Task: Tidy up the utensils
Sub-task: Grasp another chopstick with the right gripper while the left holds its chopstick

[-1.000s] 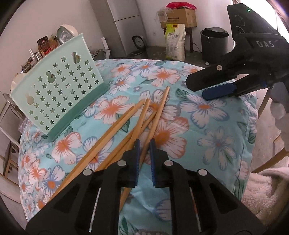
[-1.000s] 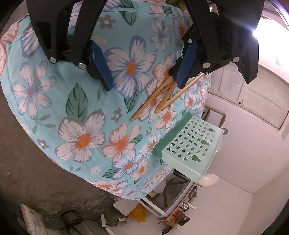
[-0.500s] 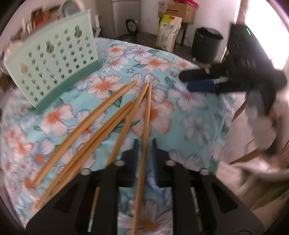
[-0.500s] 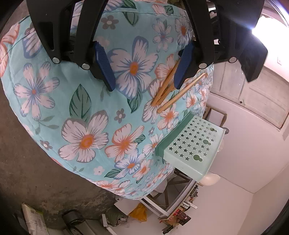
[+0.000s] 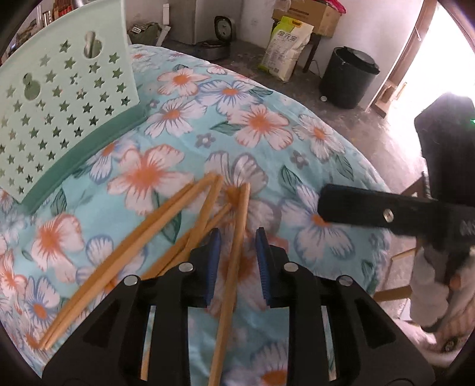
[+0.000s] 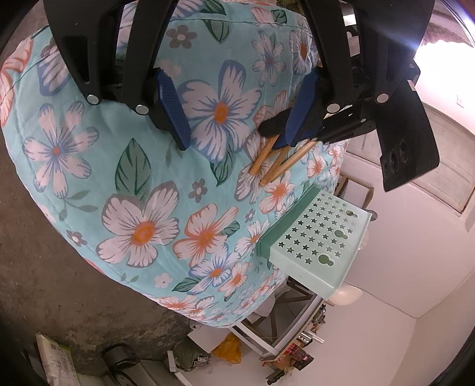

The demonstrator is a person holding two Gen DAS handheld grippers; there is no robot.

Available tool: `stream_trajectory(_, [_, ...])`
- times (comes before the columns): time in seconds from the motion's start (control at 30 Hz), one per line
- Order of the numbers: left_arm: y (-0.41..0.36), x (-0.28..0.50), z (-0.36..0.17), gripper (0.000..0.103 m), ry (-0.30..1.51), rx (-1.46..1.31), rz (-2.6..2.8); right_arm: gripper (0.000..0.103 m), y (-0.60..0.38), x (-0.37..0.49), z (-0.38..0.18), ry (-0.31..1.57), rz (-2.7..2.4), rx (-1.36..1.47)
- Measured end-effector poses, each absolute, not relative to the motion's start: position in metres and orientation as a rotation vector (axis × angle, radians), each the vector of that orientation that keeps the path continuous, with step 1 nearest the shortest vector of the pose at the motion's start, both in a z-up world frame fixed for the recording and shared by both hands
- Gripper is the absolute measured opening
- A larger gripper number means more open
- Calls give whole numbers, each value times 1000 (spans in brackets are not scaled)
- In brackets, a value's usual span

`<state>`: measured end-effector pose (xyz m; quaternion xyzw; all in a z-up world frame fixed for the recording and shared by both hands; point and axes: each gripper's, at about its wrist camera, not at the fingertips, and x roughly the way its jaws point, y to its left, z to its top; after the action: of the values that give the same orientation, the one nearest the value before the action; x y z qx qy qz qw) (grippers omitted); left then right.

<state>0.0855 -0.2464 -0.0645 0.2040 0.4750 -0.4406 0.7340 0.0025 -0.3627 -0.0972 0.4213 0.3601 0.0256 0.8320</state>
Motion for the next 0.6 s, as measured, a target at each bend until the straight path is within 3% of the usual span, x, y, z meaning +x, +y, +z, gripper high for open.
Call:
stream_trajectory(0.2, [-258,89,-65,5,1018,439,-929,63,-363,2,-98,761,48,894])
stream_trajectory(0.6, [-208,95,-4,5,951,235,-934,53,-369,1,-102,760,27,941])
